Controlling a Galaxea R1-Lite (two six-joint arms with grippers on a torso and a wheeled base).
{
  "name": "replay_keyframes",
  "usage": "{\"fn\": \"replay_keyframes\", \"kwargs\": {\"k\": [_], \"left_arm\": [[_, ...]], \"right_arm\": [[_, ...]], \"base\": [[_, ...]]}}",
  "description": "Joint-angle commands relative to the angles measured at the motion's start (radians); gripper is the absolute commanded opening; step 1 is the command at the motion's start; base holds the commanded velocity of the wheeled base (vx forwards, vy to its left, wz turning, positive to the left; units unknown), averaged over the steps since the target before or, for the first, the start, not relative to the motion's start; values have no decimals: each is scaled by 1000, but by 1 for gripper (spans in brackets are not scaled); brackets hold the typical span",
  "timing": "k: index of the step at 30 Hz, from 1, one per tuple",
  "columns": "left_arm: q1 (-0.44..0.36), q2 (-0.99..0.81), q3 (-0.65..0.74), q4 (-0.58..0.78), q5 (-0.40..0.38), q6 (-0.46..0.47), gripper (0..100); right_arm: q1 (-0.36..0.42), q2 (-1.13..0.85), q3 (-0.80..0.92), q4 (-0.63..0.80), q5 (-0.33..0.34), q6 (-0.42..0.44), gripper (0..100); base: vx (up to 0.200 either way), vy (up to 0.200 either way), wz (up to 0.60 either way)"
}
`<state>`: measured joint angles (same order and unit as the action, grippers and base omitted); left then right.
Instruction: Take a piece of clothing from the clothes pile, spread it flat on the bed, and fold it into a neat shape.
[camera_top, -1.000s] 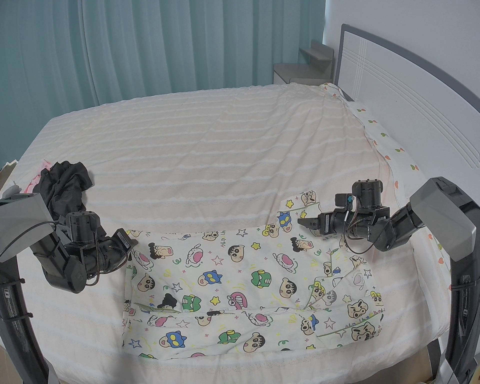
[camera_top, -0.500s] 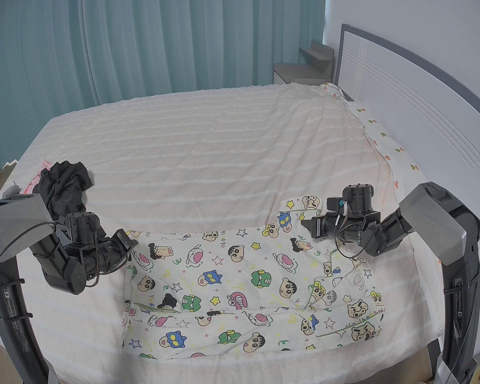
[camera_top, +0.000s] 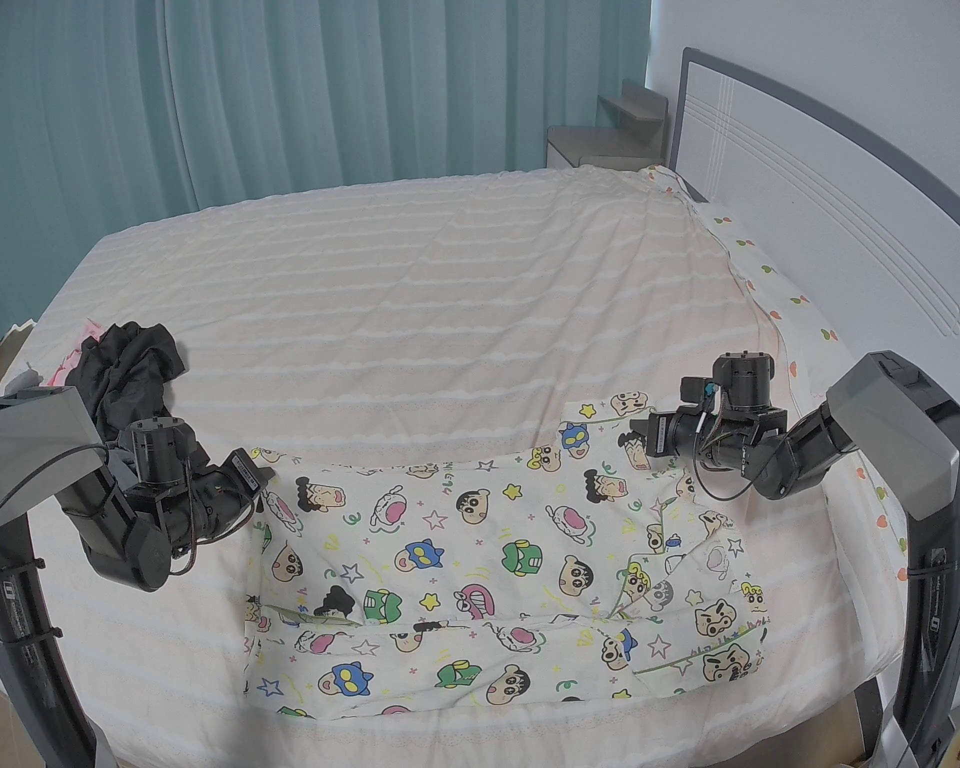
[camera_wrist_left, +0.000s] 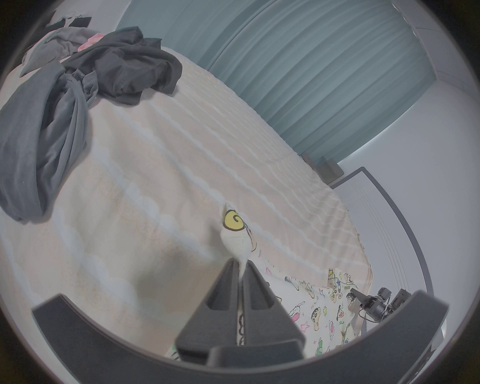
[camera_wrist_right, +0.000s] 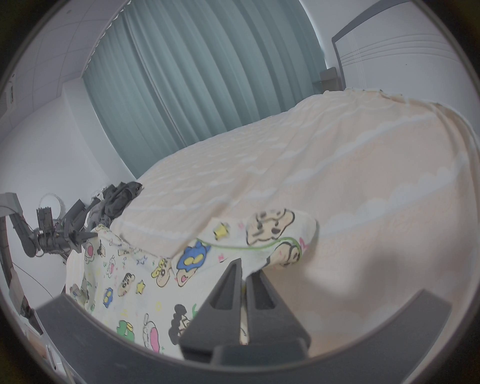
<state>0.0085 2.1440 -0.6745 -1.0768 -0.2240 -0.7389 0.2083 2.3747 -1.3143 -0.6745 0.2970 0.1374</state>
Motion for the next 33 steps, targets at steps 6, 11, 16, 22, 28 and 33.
{"fn": "replay_keyframes", "kwargs": {"k": [6,11,16,22,28,33], "left_arm": [[-1,-47,7,-20,34,-2,0],[-1,-55,9,-29,35,-2,0],[-1,-76,9,-29,35,-2,0],[-4,-102,9,-29,55,-4,0],[-22,-113,7,-29,80,-4,0],[-22,-121,7,-29,80,-4,0]], "right_arm": [[-38,-68,9,-34,1,21,0],[-38,-80,12,-37,1,28,0],[-43,-95,9,-37,1,30,0],[-44,-97,3,-37,-4,30,0],[-47,-98,-8,-37,-6,31,0],[-49,-121,-14,-37,-7,71,0]], "base": [[0,0,0],[0,0,0],[0,0,0],[0,0,0],[0,0,0],[0,0,0]]}}
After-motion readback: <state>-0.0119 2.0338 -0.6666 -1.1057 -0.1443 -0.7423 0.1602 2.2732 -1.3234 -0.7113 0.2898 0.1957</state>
